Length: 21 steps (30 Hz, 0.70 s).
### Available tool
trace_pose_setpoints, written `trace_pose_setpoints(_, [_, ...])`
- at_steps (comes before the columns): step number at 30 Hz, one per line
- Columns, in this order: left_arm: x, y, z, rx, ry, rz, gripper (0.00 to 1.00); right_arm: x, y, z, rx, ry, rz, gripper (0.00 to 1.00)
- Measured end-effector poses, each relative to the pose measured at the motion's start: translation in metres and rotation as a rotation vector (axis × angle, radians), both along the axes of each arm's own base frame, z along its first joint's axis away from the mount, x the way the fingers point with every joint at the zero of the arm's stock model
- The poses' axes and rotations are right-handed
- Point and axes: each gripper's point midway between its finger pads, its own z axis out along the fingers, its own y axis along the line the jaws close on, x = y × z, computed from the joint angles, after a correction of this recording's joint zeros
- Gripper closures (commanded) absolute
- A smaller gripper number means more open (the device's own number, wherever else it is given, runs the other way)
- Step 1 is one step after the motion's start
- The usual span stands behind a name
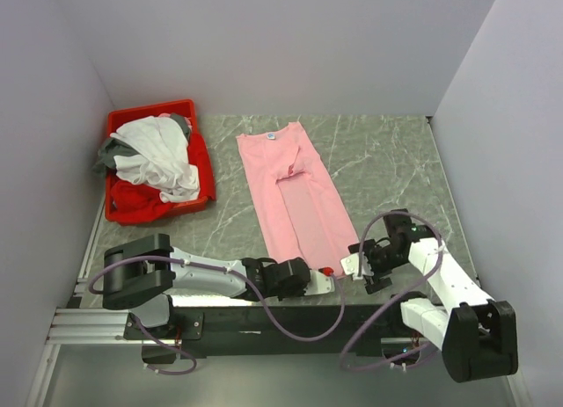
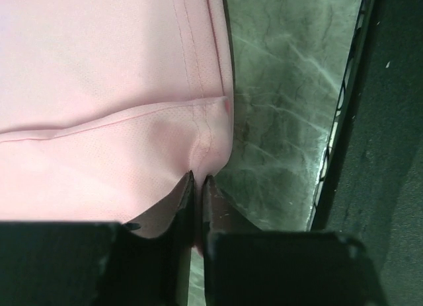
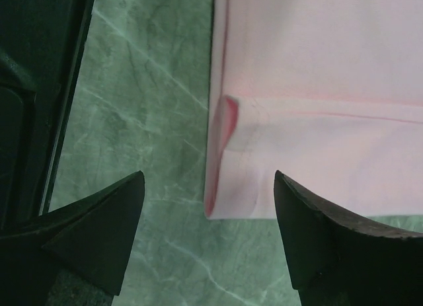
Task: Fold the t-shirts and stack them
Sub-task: Fold the tshirt
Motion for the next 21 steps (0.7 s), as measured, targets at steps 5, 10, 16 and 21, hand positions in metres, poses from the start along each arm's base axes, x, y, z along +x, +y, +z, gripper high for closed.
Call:
trace_pose_setpoints(5, [0.000,0.001,0.000,-0.002,-0.006,-0.008,0.97,-0.002,0.008,-0.017,-0.068,-0.036,0.062,0.24])
trace_pose_setpoints(10, [-0.001,0.007,0.000,-0.001,-0.008,-0.012,0.99,0.008,0.012,-0.024,-0.115,-0.040,0.030,0.44])
trace_pose_setpoints(16, [-0.005,0.012,0.002,-0.008,-0.001,-0.034,1.00,0.021,0.016,-0.027,-0.133,-0.085,-0.010,0.70])
trace_pose_setpoints(21, [-0.002,0.011,0.014,-0.060,0.014,-0.047,1.00,0.027,0.016,-0.027,-0.137,-0.097,-0.048,0.81])
